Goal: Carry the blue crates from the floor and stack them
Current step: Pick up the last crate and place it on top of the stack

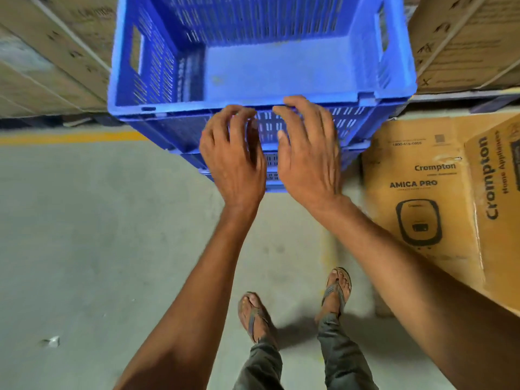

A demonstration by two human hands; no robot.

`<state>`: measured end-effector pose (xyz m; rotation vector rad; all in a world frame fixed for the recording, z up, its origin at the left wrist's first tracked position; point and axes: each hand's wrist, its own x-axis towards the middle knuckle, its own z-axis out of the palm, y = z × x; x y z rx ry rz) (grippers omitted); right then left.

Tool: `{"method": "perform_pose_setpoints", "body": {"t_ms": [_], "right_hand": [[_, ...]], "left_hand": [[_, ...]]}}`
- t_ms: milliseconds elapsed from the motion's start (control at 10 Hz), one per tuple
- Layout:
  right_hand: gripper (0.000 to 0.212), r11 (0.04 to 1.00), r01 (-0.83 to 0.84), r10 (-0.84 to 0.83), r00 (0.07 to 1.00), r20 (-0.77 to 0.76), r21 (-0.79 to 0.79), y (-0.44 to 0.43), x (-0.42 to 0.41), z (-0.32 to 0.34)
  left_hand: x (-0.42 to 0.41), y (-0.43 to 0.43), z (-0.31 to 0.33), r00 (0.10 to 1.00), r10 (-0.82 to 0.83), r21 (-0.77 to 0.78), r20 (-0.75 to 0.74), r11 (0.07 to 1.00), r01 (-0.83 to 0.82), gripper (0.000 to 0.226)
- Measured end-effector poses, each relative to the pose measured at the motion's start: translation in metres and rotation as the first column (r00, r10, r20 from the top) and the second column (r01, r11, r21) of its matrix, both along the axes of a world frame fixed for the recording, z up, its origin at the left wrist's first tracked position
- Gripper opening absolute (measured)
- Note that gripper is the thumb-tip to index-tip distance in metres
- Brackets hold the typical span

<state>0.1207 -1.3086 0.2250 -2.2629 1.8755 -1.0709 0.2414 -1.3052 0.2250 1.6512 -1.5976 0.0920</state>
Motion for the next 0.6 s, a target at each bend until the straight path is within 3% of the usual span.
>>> {"method": "perform_pose_setpoints", "body": {"t_ms": [100,300,400,500,600], "right_hand": [[0.053,0.992,0.02,0.023,0.943,-0.332,0.125,-0.024,0.028,0.006],[0.052,0.954,0.153,-0.045,0.924,-0.381,0.259,-0.023,0.04,0.009],[0.056,0.887,0.14,0.036,0.929,-0.367,0.44,-0.024,0.038,0.032],[0.055,0.734,0.029,0.15,0.967,-0.204,0.679,-0.011,0.033,0.089],[0.051,0.733,0.008,0.061,0.995,-0.077,0.68,0.008,0.036,0.13]], "left_hand": [[0.062,-0.021,-0.004,0.941,0.065,0.155,0.331,0.98,-0.123,0.047],[0.091,-0.026,0.002,0.937,-0.156,0.304,0.311,0.951,0.057,0.076],[0.097,-0.027,0.02,0.943,-0.251,0.473,0.22,0.873,0.122,0.078],[0.119,-0.016,0.071,0.852,-0.468,0.658,0.235,0.722,0.215,0.063],[0.133,0.005,0.108,0.814,-0.486,0.632,0.318,0.749,0.2,0.058]]}}
